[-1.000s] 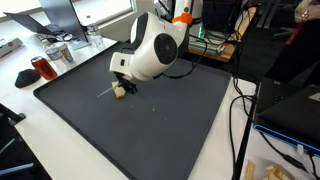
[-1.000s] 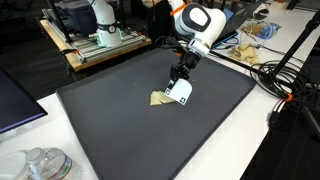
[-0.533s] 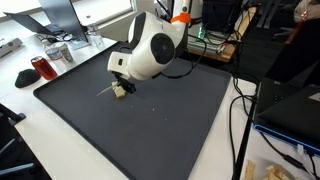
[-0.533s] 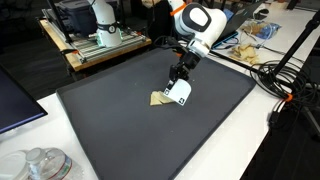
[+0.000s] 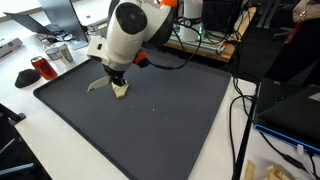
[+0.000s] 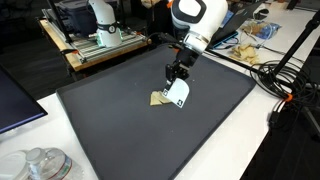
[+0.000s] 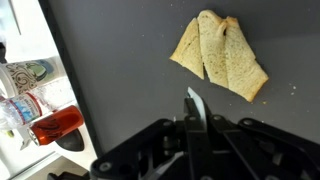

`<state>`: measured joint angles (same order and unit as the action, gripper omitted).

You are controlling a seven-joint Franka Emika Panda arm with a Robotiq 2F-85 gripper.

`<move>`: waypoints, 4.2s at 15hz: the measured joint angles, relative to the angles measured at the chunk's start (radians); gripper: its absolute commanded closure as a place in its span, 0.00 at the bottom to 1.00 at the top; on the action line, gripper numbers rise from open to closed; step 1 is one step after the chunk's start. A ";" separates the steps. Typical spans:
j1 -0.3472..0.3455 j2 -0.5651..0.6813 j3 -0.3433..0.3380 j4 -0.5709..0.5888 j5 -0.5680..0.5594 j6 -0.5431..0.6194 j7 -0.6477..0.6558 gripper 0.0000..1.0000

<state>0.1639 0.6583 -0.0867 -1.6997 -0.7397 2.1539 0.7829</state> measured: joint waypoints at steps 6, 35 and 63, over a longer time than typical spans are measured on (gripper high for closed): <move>-0.097 -0.058 0.015 -0.025 0.255 0.071 -0.242 0.99; -0.448 0.064 0.093 0.198 0.993 -0.077 -1.003 0.99; -0.556 -0.274 0.290 -0.497 1.887 0.748 -1.316 0.99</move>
<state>-0.3919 0.3848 0.2034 -2.1963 1.1475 2.9024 -0.5327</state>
